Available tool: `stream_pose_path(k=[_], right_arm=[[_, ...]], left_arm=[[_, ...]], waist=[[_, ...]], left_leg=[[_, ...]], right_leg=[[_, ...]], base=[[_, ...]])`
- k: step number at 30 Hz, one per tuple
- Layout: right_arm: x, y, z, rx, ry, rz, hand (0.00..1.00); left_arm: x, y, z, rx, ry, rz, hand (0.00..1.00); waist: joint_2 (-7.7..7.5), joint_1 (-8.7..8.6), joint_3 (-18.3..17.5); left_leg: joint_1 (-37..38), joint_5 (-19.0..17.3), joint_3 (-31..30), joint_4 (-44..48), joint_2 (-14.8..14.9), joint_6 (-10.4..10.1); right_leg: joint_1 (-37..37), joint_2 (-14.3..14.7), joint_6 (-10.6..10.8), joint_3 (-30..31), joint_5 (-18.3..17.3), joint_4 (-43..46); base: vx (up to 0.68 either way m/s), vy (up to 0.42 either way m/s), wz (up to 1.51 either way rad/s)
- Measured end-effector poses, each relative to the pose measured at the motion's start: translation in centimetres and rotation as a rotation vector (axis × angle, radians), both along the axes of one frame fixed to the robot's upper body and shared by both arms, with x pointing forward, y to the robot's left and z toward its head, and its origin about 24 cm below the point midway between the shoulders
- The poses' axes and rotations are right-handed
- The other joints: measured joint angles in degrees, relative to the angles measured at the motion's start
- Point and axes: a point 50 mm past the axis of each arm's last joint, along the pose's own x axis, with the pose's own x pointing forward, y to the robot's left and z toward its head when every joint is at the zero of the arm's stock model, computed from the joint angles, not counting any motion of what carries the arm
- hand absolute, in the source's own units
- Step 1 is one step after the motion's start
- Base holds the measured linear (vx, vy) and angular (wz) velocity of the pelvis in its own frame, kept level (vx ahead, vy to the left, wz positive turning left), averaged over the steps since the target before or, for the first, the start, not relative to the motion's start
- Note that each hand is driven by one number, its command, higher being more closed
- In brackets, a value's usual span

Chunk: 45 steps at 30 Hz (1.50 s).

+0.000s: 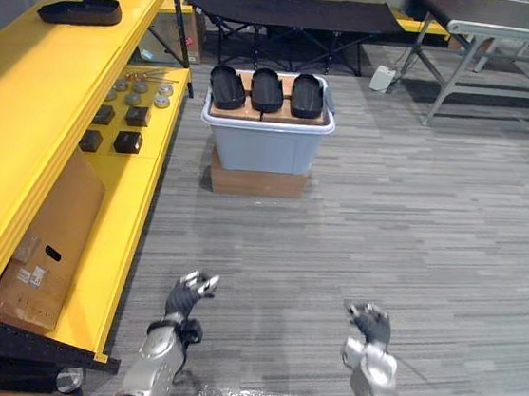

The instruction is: Walk over and take plastic housings, then place them on the shelf

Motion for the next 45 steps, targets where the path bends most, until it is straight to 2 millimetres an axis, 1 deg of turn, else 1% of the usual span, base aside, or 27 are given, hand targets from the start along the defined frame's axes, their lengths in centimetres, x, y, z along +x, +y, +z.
stream_pose_path(k=[2, 4, 7, 9, 11, 13, 15, 18, 20, 22, 24, 26, 28, 29, 31, 33, 34, 35, 36, 37, 38, 39, 40, 42, 43, 44, 45], right_arm=[[-2.6, -0.4, -1.5, 0.029, 0.098, -0.022, 0.0], [-5.2, -0.8, -2.7, 0.056, 0.199, -0.043, 0.0], [-8.5, -1.0, -3.8, 0.103, 0.291, -0.095, 0.0], [-9.4, -1.2, -4.0, 0.121, 0.312, -0.083, 0.0], [-10.5, -0.9, -4.4, 0.156, 0.343, -0.07, 0.0], [-10.6, -0.7, -4.5, 0.173, 0.348, -0.059, 0.0], [-10.8, -0.8, -4.5, 0.182, 0.347, -0.068, 0.0], [-11.3, -0.7, -4.7, 0.202, 0.357, -0.086, 0.0], [-11.4, -0.7, -4.7, 0.21, 0.36, -0.095, 0.0], [-11.4, -1.2, -4.7, 0.206, 0.37, -0.105, 0.0], [-10.7, -1.9, -4.6, 0.191, 0.365, -0.102, 0.0], [-9.5, -2.7, -4.2, 0.172, 0.325, -0.11, 0.0], [-9.6, -3.4, -4.1, 0.164, 0.309, -0.139, 0.0], [-9.8, -3.7, -4.0, 0.161, 0.308, -0.155, 0.0], [-9.4, -3.9, -3.9, 0.163, 0.277, -0.167, 0.0], [-7.5, -4.3, -3.4, 0.192, 0.202, -0.192, 0.0], [-7.3, -4.3, -3.4, 0.206, 0.189, -0.201, 0.0], [-7.1, -4.2, -3.4, 0.23, 0.171, -0.204, 0.0], [-7.1, -4.1, -3.4, 0.242, 0.168, -0.195, 0.0], [-7.3, -4.2, -3.4, 0.243, 0.17, -0.195, 0.0], [-7.3, -3.3, -3.6, 0.271, 0.167, -0.192, 0.0], [-7.3, -2.8, -3.7, 0.293, 0.163, -0.2, 0.0], [-6.6, -2.1, -3.7, 0.329, 0.14, -0.2, 0.0], [-5.8, -1.7, -3.6, 0.356, 0.105, -0.213, 0.0], [-6.0, -1.8, -3.6, 0.358, 0.105, -0.217, 0.0], [-6.7, -1.5, -3.8, 0.366, 0.124, -0.221, 0.0], [-7.1, -1.3, -4.0, 0.372, 0.141, -0.223, 0.0]], left_arm=[[-2.7, 0.4, -1.5, 0.019, 0.104, 0.042, 0.0], [-4.6, 0.8, -2.4, 0.059, 0.175, 0.041, 0.0], [-6.0, 1.7, -2.9, 0.111, 0.223, 0.048, 0.0], [-6.5, 2.1, -3.2, 0.132, 0.25, 0.052, 0.0], [-7.1, 3.1, -3.6, 0.156, 0.291, 0.054, 0.0], [-8.2, 3.6, -4.1, 0.151, 0.35, 0.081, 0.0], [-9.3, 3.8, -4.6, 0.136, 0.414, 0.093, 0.0], [-10.2, 3.9, -5.0, 0.093, 0.462, 0.106, 0.0], [-10.2, 3.9, -5.0, 0.064, 0.468, 0.118, 0.0], [-9.7, 3.4, -5.1, 0.042, 0.463, 0.111, 0.0], [-9.9, 2.7, -5.4, -0.05, 0.468, 0.176, 0.0], [-9.6, 2.2, -5.5, -0.113, 0.458, 0.205, 0.0], [-9.4, 1.5, -5.5, -0.159, 0.432, 0.232, 0.0], [-9.5, 1.6, -5.5, -0.183, 0.418, 0.263, 0.0], [-9.5, 1.7, -5.4, -0.192, 0.406, 0.284, 0.0], [-9.5, 1.9, -5.4, -0.196, 0.393, 0.316, 0.0], [-9.7, 2.0, -5.4, -0.195, 0.396, 0.323, 0.0], [-10.3, 2.1, -5.5, -0.19, 0.406, 0.326, 0.0], [-11.0, 2.4, -5.5, -0.176, 0.423, 0.325, 0.0], [-11.6, 2.4, -5.6, -0.177, 0.439, 0.329, 0.0], [-12.2, 2.5, -5.7, -0.169, 0.45, 0.31, 0.0], [-12.1, 2.9, -5.6, -0.153, 0.445, 0.29, 0.0], [-11.7, 3.5, -5.4, -0.126, 0.434, 0.256, 0.0], [-11.5, 3.8, -5.4, -0.098, 0.448, 0.209, 0.0], [-11.7, 3.8, -5.4, -0.087, 0.456, 0.187, 0.0], [-11.7, 4.1, -5.4, -0.075, 0.463, 0.181, 0.0], [-11.5, 4.3, -5.4, -0.066, 0.461, 0.178, 0.0]], waist=[[0.05, 0.27, -0.01], [0.07, 0.56, 0.04], [-0.53, 0.71, 0.4], [0.14, 0.3, 0.86], [0.34, 0.01, 0.73], [-0.03, -0.06, 0.88], [0.14, -0.04, 1.01], [0.29, -0.04, 1.78], [-0.01, -0.14, 1.95], [1.22, -0.65, 1.47], [3.45, -0.32, 0.25], [3.92, -1.0, 1.3], [5.73, -0.88, 1.9], [5.49, -0.59, 2.06], [4.89, 0.33, 2.32], [3.99, 1.37, 2.87], [3.75, 1.56, 3.07], [3.23, 2.29, 3.51], [2.86, 2.85, 4.0], [2.63, 3.12, 4.3], [1.85, 3.87, 5.11], [1.01, 3.97, 5.47], [-0.73, 4.34, 6.59], [-2.0, 4.54, 7.62], [-2.21, 4.44, 7.73], [-2.72, 4.28, 8.09], [-2.82, 4.21, 8.12]], left_leg=[[-0.98, -1.36, 0.23, 2.86, 0.09, 0.41], [-1.6, -2.29, -0.29, 4.48, -0.03, 1.41], [-2.14, -4.63, -1.72, 6.95, -1.17, 3.56], [-1.83, -5.22, -2.69, 7.61, -0.86, 4.54], [-1.1, -5.3, -3.67, 7.87, 0.33, 4.55], [-1.32, -5.44, -3.69, 7.72, 1.28, 4.24], [-1.72, -5.86, -3.91, 7.8, 2.36, 3.37], [-0.97, -7.64, -5.04, 8.63, 3.96, 0.39], [0.54, -10.92, -6.63, 10.98, 4.85, -2.32], [0.89, -13.59, -8.24, 12.43, 7.09, -4.27], [0.36, -13.57, -8.85, 15.02, 10.19, -6.62], [-5.71, -10.13, -10.61, 28.62, 11.98, -8.24], [-10.99, -8.92, -10.19, 42.63, 14.37, -9.14], [-12.97, -9.39, -9.45, 46.35, 13.9, -8.35], [-15.7, -10.13, -9.02, 44.58, 11.63, -7.97], [-19.65, -10.19, -8.05, 30.1, 7.05, -7.79], [-20.31, -8.79, -8.48, 25.39, 6.04, -7.5], [-21.4, -4.36, -10.49, 17.02, 4.78, -6.82], [-22.17, 1.63, -11.32, 13.32, 4.99, -6.06], [-21.66, 4.89, -10.68, 13.25, 5.08, -6.19], [-20.4, 6.22, -8.8, 13.72, 4.21, -2.45], [-20.14, 5.08, -7.92, 14.73, 3.96, -1.26], [-21.4, 2.18, -7.1, 18.26, 3.69, 0.39], [-22.22, -1.49, -6.34, 21.9, 3.42, 1.5], [-20.44, -2.98, -5.69, 21.33, 2.99, 2.68], [-16.6, -3.64, -4.79, 19.11, 1.92, 3.1], [-14.64, -4.08, -4.62, 18.17, 1.52, 3.22]], right_leg=[[-0.04, -0.32, 0.15, 0.85, -0.14, 0.25], [-1.25, -1.23, 0.74, 0.71, -2.39, 3.86], [-6.69, -5.39, 1.27, 0.83, -9.17, 19.69], [-11.78, -6.89, -0.42, 2.17, -9.69, 30.52], [-12.31, -5.46, -1.96, 2.98, -10.77, 29.08], [-13.73, -3.3, -1.7, 4.66, -10.46, 23.56], [-15.72, -1.59, 0.22, 5.93, -8.94, 18.03], [-17.13, -0.84, 0.76, 6.51, -5.16, 11.69], [-17.63, -0.86, -0.23, 7.5, -4.74, 12.95], [-19.85, 0.0, -2.45, 7.33, -3.2, 20.52], [-22.28, 1.5, -4.85, 5.53, -9.88, 27.87], [-20.16, 1.58, -6.66, 3.92, -11.7, 28.37], [-13.11, 3.28, -6.58, 2.06, -11.63, 22.62], [-8.72, 3.16, -6.59, 1.18, -11.62, 19.48], [-5.09, 2.58, -6.48, 0.91, -11.55, 16.53], [-2.46, 1.05, -6.05, 1.05, -11.31, 13.67], [-1.78, 0.71, -5.96, 1.14, -11.36, 13.03], [0.06, 0.12, -4.54, 1.5, -11.88, 11.63], [2.34, -0.29, -2.55, 1.91, -12.94, 10.54], [3.21, -0.64, -1.42, 2.18, -13.7, 10.14], [4.65, -1.53, -1.1, 2.85, -15.0, 10.1], [4.89, -2.15, -1.81, 3.1, -15.35, 10.16], [4.88, -2.81, -2.12, 3.88, -15.46, 10.95], [3.72, -4.18, -0.71, 4.62, -14.6, 14.45], [0.26, -6.04, -0.38, 5.91, -14.81, 23.34], [-4.61, -9.14, 1.59, 7.09, -13.62, 36.18], [-6.46, -10.08, 2.45, 7.62, -14.49, 41.44]], base=[[-0.07, 0.01, -0.2], [-0.07, 0.035, 0.09], [-0.09, 0.071, 0.26], [-0.08, 0.062, 0.19], [-0.01, 0.024, 0.19], [0.06, -0.036, 0.0], [0.15, -0.078, 0.01], [0.24, -0.135, 0.2], [0.31, -0.226, 0.29], [0.4, -0.278, 0.42], [0.51, -0.277, 0.26], [0.46, -0.283, 0.25], [0.51, -0.225, 0.44], [0.53, -0.172, 0.45], [0.3, -0.038, 0.14], [0.3, 0.067, -0.11], [0.25, 0.142, -0.14], [0.27, 0.188, -0.18], [0.33, 0.243, -0.21], [0.31, 0.233, -0.19], [0.27, 0.185, -0.14], [0.33, 0.203, -0.16], [0.33, 0.177, -0.2], [0.31, 0.185, -0.23], [0.31, 0.223, -0.22], [0.31, 0.215, -0.21], [0.33, 0.163, -0.08]])
